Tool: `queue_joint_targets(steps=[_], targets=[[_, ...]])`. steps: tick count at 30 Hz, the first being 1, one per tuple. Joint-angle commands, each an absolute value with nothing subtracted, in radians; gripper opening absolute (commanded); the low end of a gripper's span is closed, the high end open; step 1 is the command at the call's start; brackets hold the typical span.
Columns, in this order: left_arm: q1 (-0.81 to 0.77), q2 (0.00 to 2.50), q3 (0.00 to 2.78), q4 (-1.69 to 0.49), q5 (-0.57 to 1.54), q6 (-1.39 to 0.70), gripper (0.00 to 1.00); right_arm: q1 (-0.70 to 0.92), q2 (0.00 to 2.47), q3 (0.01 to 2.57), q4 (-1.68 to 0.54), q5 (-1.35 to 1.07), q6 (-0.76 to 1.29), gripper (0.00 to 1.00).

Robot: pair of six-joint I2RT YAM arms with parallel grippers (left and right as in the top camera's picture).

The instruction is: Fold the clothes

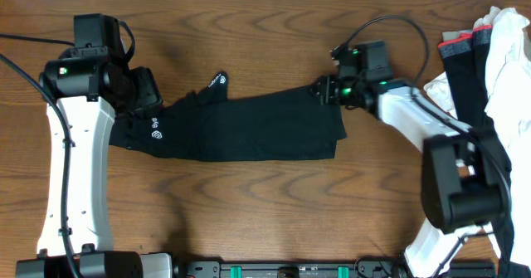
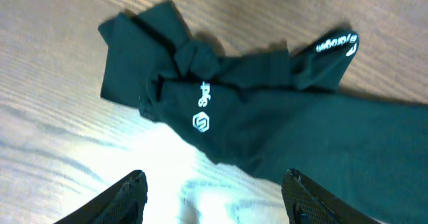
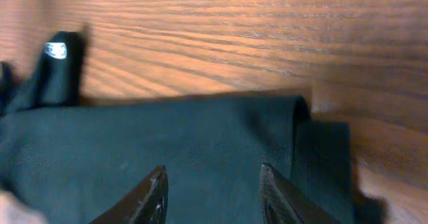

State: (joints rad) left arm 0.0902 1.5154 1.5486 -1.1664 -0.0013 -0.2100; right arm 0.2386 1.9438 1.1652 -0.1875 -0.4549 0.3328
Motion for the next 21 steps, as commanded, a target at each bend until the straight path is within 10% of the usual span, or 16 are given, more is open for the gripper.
queue_joint_targets(steps=[1,21], targets=[[0.095,1.509,1.555,-1.188,-0.011,-0.212,0.67,0.252,2.01,1.164,-0.157,-0.327,0.422,0.43],[0.095,1.509,1.555,-1.2,-0.012,-0.212,0.68,0.253,2.09,1.165,-0.051,-0.4,0.43,0.35]])
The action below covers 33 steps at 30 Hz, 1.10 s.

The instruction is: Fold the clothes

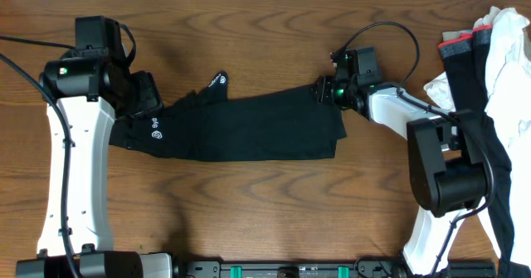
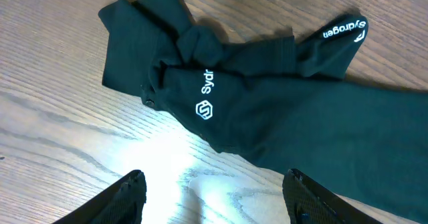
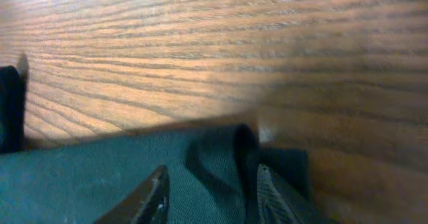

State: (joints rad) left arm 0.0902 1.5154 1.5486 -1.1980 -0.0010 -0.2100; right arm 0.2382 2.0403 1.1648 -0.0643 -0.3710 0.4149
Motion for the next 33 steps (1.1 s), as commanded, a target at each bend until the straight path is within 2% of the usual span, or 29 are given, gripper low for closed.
queue_joint_targets(steps=[1,4,5,12,19,27,28,33], targets=[[0.095,1.509,1.555,-1.2,-0.012,-0.212,0.68,0.256,2.093,1.165,-0.035,-0.424,0.43,0.27],[0.095,1.509,1.555,-1.2,-0.012,-0.212,0.68,0.251,2.079,1.165,-0.006,-0.48,0.43,0.05],[0.095,1.509,1.555,-1.2,-0.012,-0.212,0.68,0.245,2.067,1.165,-0.004,-0.498,0.43,0.01],[0.095,1.509,1.555,-1.201,-0.012,-0.212,0.69,0.177,1.828,1.165,-0.16,-0.632,0.339,0.01],[0.095,1.509,1.555,-1.241,-0.012,-0.211,0.7,0.167,1.467,1.165,-0.535,-0.677,0.084,0.01],[0.095,1.509,1.555,-1.315,-0.013,-0.211,0.7,0.171,1.156,1.165,-1.055,-0.429,-0.024,0.01],[0.095,1.509,1.555,-1.322,-0.013,-0.211,0.74,0.171,1.122,1.165,-1.093,-0.4,-0.024,0.01],[0.095,1.509,1.554,-1.354,-0.012,-0.212,0.79,0.171,0.981,1.165,-1.19,-0.381,-0.023,0.01]])
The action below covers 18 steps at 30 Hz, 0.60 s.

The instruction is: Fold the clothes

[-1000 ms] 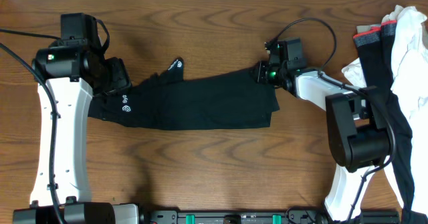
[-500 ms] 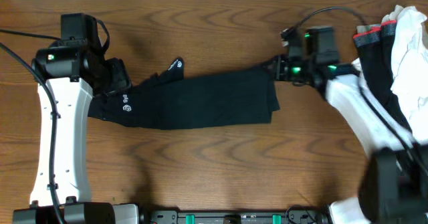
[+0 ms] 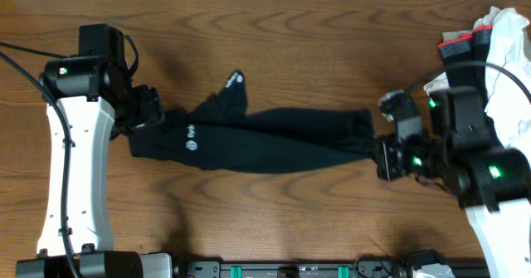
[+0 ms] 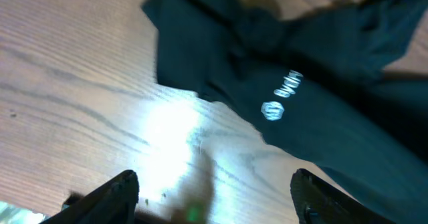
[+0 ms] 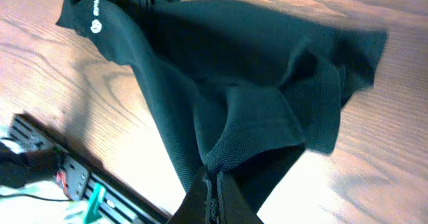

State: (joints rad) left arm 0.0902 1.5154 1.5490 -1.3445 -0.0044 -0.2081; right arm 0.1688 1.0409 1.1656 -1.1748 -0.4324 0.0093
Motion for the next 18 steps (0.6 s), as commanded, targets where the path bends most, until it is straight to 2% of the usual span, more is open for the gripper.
queue_joint_targets(steps=[1,6,11,16,18], targets=[[0.095,1.509,1.55,-1.353,-0.012,-0.213,0.8,0.171,0.966,1.165,-1.196,-0.381,-0.023,0.01],[0.095,1.515,1.486,-1.3,-0.01,-0.223,0.83,0.171,0.927,1.165,-1.204,-0.381,-0.023,0.01],[0.094,1.53,1.354,-1.224,0.067,-0.223,0.8,0.171,0.939,1.165,-1.191,-0.362,0.007,0.01],[0.094,1.536,1.19,-0.982,0.083,-0.218,0.77,0.171,0.962,1.165,-1.167,-0.344,0.011,0.01],[0.094,1.538,1.143,-0.886,0.162,-0.209,0.73,0.171,0.968,1.165,-1.167,-0.344,0.011,0.01]])
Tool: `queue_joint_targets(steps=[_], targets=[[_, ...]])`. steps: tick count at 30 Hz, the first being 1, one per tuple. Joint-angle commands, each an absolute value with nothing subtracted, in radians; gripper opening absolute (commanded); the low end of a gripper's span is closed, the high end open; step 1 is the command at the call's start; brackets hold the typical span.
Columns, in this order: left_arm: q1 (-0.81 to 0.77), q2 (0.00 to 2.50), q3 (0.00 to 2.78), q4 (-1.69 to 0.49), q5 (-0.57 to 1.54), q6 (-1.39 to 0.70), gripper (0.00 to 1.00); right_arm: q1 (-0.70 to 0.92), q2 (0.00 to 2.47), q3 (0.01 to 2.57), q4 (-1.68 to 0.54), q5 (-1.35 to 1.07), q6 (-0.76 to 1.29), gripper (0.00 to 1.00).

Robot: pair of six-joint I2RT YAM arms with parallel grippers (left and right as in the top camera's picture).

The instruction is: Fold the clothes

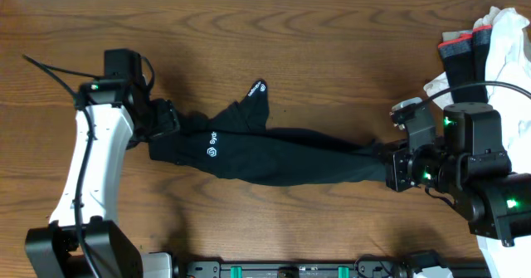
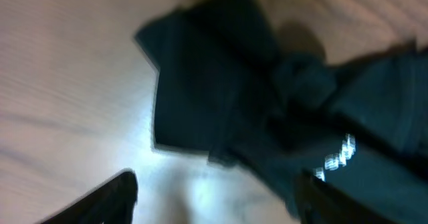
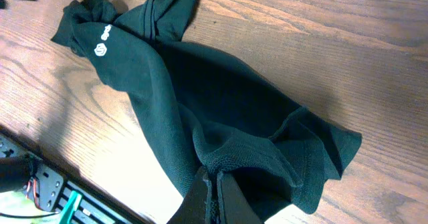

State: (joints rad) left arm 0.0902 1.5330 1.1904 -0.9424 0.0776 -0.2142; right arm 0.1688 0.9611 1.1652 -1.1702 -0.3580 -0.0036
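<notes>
A black garment (image 1: pixel 274 153) with small white logos lies stretched across the table's middle. My right gripper (image 3: pixel 212 187) is shut on its right hem, the cloth bunched and pulled up between the fingers (image 1: pixel 390 166). My left gripper (image 2: pixel 214 207) is open just left of the garment's crumpled left end (image 2: pixel 221 110), its two fingers spread wide above bare wood, and holds nothing. In the overhead view the left gripper (image 1: pixel 162 120) sits at that left end.
A heap of white and black clothes (image 1: pixel 489 54) with a red-banded piece lies at the table's far right edge. A black rail (image 1: pixel 274 270) runs along the front edge. Cables trail from both arms.
The right gripper, still shut on the hem, has drawn the garment further right and toward the front. The left arm has moved right, staying by the garment's left end.
At first the garment lay flatter, with both grippers open at its two ends. By 0.6 s ago the right gripper had shut on the right hem and stood nearer the front right, the cloth stretched narrow. Now the garment lies further right.
</notes>
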Motion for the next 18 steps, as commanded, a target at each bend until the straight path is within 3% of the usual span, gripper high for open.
queue_joint_targets(steps=[1,5,10,15,18], targets=[[0.091,1.538,1.125,-0.845,0.215,-0.194,0.71,0.171,0.97,1.165,-1.168,-0.344,0.011,0.01],[0.053,1.553,1.07,-0.712,0.269,-0.154,0.58,0.171,0.979,1.165,-1.18,-0.348,0.01,0.01],[0.01,1.606,1.056,-0.756,0.268,-0.128,0.38,0.171,0.98,1.165,-1.281,-0.458,-0.133,0.01],[0.005,1.62,1.057,-0.755,0.268,-0.128,0.38,0.173,0.98,1.164,-1.507,-0.781,-0.477,0.01],[0.005,1.62,1.057,-0.732,0.269,-0.128,0.39,0.182,0.979,1.164,-1.556,-0.786,-0.526,0.01]])
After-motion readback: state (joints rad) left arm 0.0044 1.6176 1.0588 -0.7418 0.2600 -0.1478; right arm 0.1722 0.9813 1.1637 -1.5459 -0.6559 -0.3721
